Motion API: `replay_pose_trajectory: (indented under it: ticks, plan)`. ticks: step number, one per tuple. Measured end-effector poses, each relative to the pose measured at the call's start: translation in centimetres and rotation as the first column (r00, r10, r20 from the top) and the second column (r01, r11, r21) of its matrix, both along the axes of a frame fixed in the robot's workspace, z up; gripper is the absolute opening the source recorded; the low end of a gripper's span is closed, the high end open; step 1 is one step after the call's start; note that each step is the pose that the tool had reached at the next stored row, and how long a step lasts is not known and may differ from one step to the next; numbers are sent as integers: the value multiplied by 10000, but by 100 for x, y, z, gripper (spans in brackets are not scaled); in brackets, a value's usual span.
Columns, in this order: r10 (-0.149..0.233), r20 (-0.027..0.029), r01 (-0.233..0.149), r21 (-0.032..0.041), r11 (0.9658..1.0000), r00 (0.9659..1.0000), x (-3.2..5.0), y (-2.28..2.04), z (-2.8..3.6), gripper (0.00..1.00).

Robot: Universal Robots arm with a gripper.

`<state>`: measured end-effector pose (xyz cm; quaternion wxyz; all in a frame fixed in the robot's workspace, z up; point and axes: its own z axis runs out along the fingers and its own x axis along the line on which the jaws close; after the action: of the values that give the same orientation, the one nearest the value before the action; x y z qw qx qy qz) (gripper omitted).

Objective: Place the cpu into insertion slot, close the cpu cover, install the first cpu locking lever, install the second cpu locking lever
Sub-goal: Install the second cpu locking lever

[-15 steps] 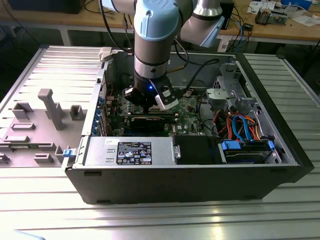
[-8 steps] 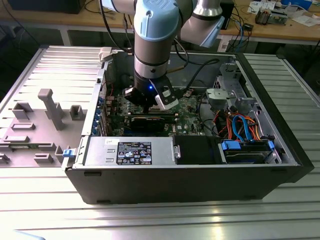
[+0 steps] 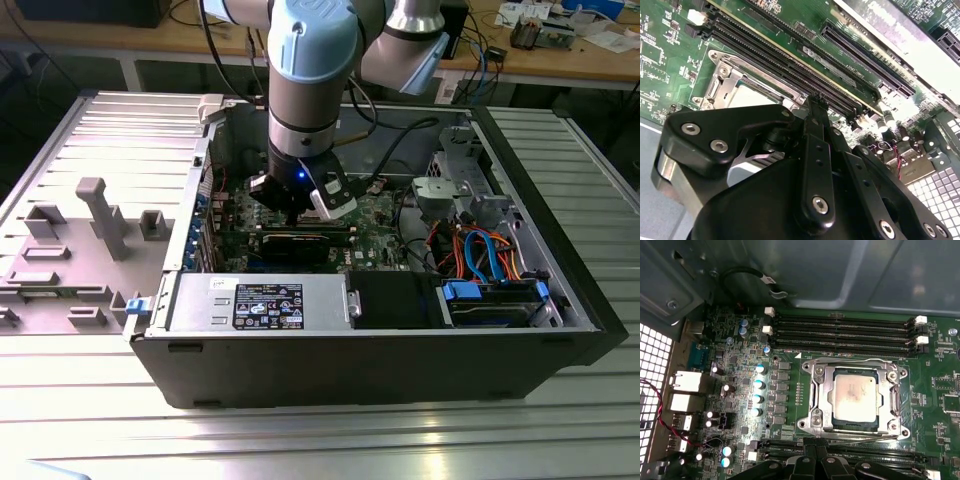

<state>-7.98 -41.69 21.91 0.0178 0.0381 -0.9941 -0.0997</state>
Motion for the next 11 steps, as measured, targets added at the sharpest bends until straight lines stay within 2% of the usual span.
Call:
replay_pose_trajectory:
  ticks: [11]
  plan:
    - [0,0,0,73,10000,10000,0,0,0,11]
